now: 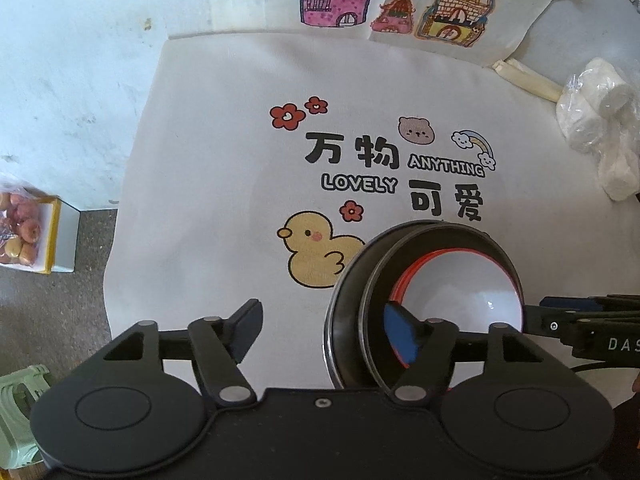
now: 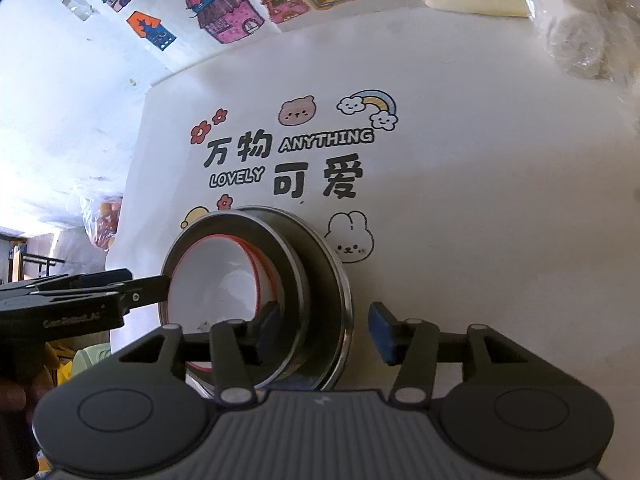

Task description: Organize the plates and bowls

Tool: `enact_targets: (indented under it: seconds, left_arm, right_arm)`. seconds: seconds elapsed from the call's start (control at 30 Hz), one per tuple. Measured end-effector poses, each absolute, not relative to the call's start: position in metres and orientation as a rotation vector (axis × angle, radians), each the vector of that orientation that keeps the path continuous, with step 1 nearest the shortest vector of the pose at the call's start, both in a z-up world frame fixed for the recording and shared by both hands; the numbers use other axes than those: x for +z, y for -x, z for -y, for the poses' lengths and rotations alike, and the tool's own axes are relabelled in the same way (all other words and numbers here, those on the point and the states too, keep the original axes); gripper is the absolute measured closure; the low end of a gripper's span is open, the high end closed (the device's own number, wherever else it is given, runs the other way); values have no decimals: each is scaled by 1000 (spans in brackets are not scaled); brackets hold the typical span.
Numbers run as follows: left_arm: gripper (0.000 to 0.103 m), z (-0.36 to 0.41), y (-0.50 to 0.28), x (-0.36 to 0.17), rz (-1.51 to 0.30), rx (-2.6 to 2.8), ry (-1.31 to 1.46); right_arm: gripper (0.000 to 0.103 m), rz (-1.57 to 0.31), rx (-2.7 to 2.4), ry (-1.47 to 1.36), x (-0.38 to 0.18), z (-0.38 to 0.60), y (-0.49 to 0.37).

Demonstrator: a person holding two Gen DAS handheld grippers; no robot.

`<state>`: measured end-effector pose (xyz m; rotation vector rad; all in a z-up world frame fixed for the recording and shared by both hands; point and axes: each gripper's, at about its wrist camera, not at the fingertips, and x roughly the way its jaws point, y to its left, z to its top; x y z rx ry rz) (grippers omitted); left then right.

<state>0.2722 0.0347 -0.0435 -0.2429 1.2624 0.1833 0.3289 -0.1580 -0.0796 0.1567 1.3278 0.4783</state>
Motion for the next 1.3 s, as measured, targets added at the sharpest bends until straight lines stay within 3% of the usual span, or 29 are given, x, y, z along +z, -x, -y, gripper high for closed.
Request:
enact_targets:
  seconds: [0.53,0.67,0.77,1.3]
  left_arm:
    - [10,-35,-256,-36,-1216,190,159]
    - [9,-34,-249,-30,-1189,212,150]
    - [1,-33,-243,-24,-1165,229,151]
    - [1,-1,-186,18,-983,243,179]
  right_arm:
    - [18,-1214,431,-176,-60,167,-305]
    - [9,-1172,452,-181,-55,169,-300]
    - [1,-1133,475,-192,-51,172,-293]
    - [0,-883,490,-223,-13,200,-225]
